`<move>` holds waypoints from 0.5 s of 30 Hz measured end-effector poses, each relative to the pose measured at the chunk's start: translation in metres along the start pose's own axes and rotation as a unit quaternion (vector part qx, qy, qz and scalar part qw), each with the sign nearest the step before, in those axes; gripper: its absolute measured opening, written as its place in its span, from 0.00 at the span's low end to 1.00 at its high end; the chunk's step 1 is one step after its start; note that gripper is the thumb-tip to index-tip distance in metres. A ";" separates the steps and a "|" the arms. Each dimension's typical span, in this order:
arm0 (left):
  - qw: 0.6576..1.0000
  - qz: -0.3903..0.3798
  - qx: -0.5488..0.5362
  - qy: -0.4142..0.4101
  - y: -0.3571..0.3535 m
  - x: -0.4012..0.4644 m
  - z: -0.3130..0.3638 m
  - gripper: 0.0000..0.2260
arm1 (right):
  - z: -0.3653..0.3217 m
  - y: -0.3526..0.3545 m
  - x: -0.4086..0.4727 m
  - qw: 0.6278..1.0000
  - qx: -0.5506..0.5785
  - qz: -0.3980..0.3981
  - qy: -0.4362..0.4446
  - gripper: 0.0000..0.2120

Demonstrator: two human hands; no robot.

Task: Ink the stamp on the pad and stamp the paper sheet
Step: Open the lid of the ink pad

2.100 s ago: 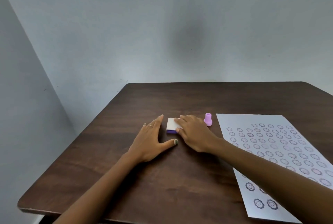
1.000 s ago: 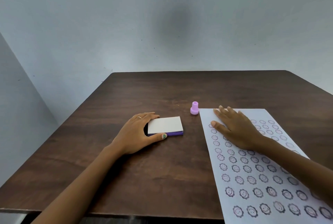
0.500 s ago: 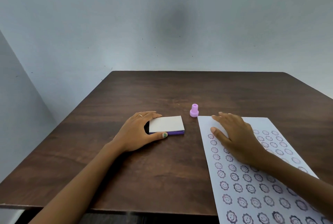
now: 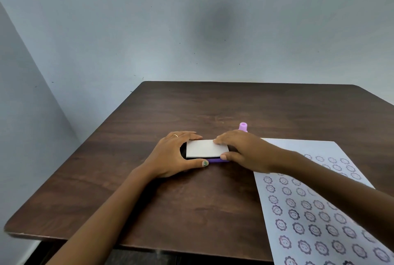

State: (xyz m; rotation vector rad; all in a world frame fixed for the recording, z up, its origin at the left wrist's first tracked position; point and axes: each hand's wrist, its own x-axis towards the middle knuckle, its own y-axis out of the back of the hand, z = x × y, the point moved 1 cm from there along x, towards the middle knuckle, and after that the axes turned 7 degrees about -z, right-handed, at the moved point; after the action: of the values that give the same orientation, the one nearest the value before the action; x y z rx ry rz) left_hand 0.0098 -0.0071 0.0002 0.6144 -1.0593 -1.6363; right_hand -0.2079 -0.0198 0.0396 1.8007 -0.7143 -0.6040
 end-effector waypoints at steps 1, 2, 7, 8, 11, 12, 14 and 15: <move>1.000 0.000 -0.001 0.001 0.000 0.000 0.000 0.35 | 0.000 0.004 0.001 1.000 0.003 -0.010 0.001 0.20; 1.000 0.000 -0.004 0.004 0.000 0.000 0.000 0.36 | 0.001 0.008 0.003 1.000 0.007 -0.018 0.004 0.18; 0.998 0.004 -0.053 0.021 0.001 0.001 0.000 0.45 | 0.003 0.032 0.017 0.999 0.030 0.015 0.022 0.10; 0.998 0.003 -0.062 0.027 0.001 0.001 0.000 0.47 | 0.003 0.034 0.020 0.999 0.029 0.026 0.023 0.09; 0.995 0.001 -0.093 0.037 0.001 0.001 0.000 0.50 | 0.003 0.038 0.031 0.998 0.012 0.057 0.026 0.10; 0.994 0.004 -0.105 0.037 0.002 0.000 0.000 0.51 | 0.004 0.039 0.034 0.998 0.007 0.066 0.024 0.10; 0.991 0.008 -0.126 0.036 0.002 0.000 0.001 0.54 | 0.006 0.041 0.040 0.996 -0.006 0.089 0.015 0.10; 0.991 0.007 -0.132 0.035 0.003 0.000 0.002 0.55 | 0.007 0.042 0.043 0.995 -0.016 0.102 0.009 0.10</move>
State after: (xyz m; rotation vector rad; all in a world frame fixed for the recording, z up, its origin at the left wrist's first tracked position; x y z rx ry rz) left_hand 0.0095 -0.0067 0.0034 0.4818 -0.7780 -1.6946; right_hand -0.1905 -0.0664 0.0739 1.6764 -0.8594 -0.4600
